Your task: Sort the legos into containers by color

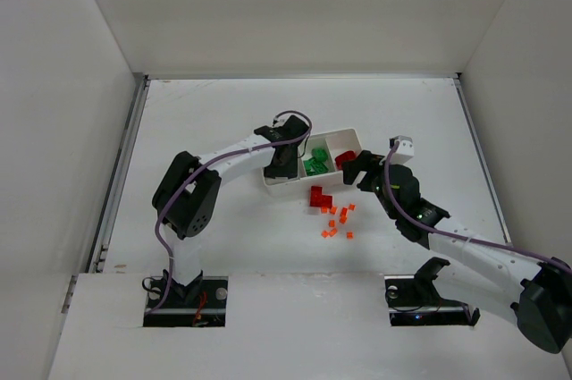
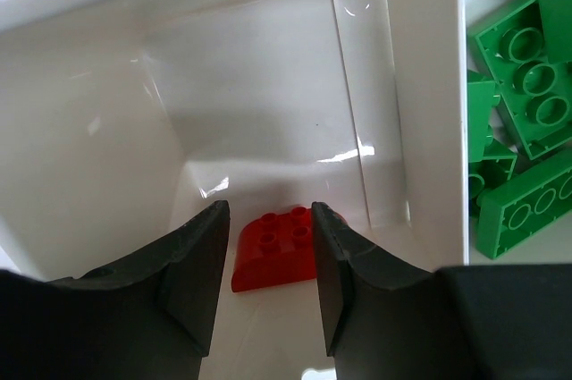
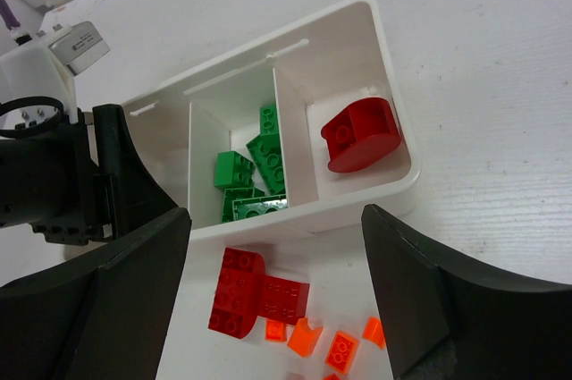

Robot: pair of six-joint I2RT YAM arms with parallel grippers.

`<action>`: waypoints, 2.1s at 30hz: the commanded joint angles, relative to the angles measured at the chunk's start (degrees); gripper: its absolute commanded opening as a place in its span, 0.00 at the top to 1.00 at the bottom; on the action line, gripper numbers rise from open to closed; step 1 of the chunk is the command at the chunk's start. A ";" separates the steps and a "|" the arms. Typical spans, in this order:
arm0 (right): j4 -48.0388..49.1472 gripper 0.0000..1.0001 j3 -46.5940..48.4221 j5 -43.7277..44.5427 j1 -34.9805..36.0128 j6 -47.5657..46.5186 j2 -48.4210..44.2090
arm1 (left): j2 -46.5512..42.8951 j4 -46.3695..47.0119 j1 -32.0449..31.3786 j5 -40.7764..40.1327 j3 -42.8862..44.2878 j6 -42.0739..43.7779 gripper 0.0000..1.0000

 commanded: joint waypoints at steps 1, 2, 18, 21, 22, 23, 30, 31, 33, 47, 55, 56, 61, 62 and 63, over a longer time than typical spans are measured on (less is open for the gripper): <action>3.08 0.17 0.24 -0.39 0.54 0.36 -0.86 | -0.91 -0.89 0.44 -0.34 -0.47 -0.18 0.61; 3.08 0.17 0.24 -0.39 0.54 0.36 -0.95 | -0.91 -0.80 0.44 -0.43 -0.47 -0.18 0.61; 3.17 0.17 0.16 -0.04 0.54 0.36 -1.13 | -0.12 -3.60 1.75 2.20 3.92 -0.53 0.66; 3.17 0.17 0.16 -0.22 0.54 0.45 -1.22 | -0.47 -7.20 2.37 3.44 5.85 -0.53 0.76; 3.17 0.16 0.16 -0.39 0.54 0.62 -1.22 | -0.56 -8.08 2.46 3.70 6.20 -0.53 0.80; 3.17 0.16 0.16 -0.48 0.54 0.71 -1.13 | -0.56 -9.05 2.46 4.05 6.47 -0.44 0.83; 3.17 0.16 0.33 -0.83 0.89 0.89 -0.69 | 0.32 -15.12 2.46 7.56 9.10 -0.62 0.91; 3.17 0.16 0.33 -0.83 0.98 0.89 -0.86 | 0.58 -15.65 2.54 8.36 9.37 -0.71 0.91; 3.17 0.16 0.33 -0.83 1.07 0.89 -1.04 | 1.54 -16.18 2.55 10.29 9.98 -0.62 0.90; 3.17 0.16 0.33 -0.83 1.25 1.06 -1.48 | 9.81 -19.78 0.70 10.04 14.03 -0.53 0.91; 2.90 0.16 -0.02 -0.83 1.07 1.06 -3.32 | 10.87 -17.68 -0.27 -0.85 14.29 -0.18 0.91; 2.90 0.16 -0.11 -0.83 1.07 1.06 -3.59 | 10.69 -17.06 -0.44 -2.43 14.29 -0.27 0.91; 2.82 0.16 -0.20 -0.83 1.07 1.15 -4.12 | 10.25 -14.25 -1.32 -9.55 15.34 -0.35 0.90; 2.73 0.16 -0.20 -0.83 1.24 1.15 -4.20 | 9.82 -13.03 -1.06 -11.05 15.78 -0.36 0.90; 2.73 0.16 -0.20 -0.83 1.25 1.15 -4.38 | 9.20 -11.71 -0.71 -12.19 16.05 -0.53 0.90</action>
